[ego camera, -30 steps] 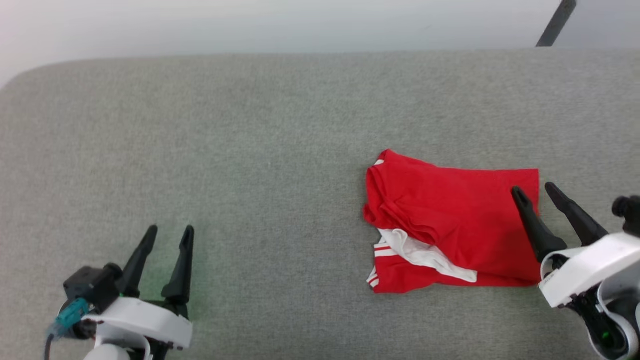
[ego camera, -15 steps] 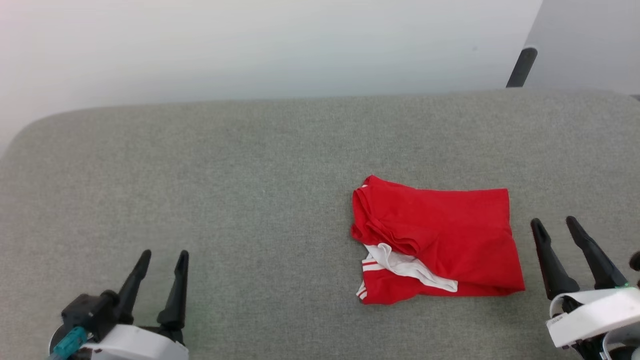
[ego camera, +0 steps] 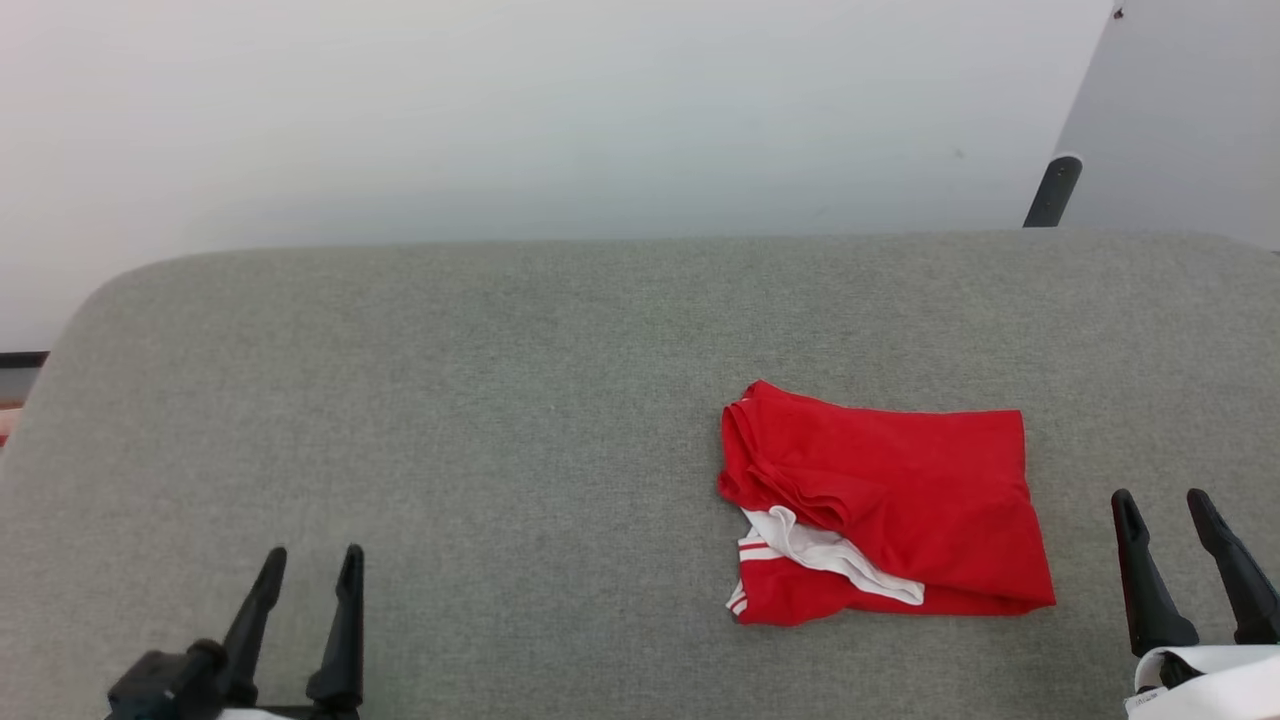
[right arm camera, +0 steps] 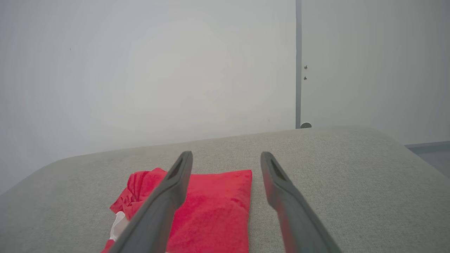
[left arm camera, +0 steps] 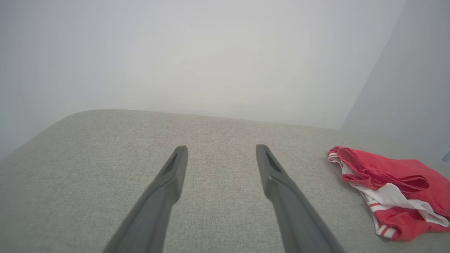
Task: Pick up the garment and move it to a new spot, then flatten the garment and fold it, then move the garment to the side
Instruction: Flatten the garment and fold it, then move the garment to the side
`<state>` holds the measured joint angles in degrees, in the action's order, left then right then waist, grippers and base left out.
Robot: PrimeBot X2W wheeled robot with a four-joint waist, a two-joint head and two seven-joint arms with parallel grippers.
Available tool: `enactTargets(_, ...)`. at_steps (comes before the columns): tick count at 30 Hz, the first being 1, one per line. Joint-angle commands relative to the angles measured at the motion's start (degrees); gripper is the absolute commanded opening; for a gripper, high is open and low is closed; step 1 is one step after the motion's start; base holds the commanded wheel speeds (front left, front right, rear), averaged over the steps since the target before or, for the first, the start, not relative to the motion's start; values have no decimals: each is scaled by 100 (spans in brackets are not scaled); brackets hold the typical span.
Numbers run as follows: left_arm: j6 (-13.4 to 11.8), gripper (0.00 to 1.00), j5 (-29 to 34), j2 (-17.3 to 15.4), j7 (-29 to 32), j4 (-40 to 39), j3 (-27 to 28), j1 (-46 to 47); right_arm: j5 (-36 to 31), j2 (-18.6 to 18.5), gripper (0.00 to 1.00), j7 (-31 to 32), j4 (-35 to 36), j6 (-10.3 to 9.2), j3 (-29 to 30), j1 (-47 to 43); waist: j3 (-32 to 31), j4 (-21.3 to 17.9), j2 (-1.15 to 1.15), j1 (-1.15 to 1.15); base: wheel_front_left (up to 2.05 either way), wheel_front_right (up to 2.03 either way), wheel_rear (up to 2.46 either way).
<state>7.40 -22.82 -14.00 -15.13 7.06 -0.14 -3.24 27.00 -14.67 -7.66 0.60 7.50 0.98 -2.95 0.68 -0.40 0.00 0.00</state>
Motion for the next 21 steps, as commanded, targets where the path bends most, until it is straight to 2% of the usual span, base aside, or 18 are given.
enactTargets(1, 13, 100, 96, 36, 6, -62, 39, -117, -85, 28, 100, -54, 47, -2, 40, -83, -10, 27, 0, 0, 0, 0, 0)
enactTargets(21, 13, 100, 252, 46, 6, -121, 62, -197, -251, 272, 100, -91, 125, -2, 142, -174, 145, 64, 0, 0, 0, 0, 0)
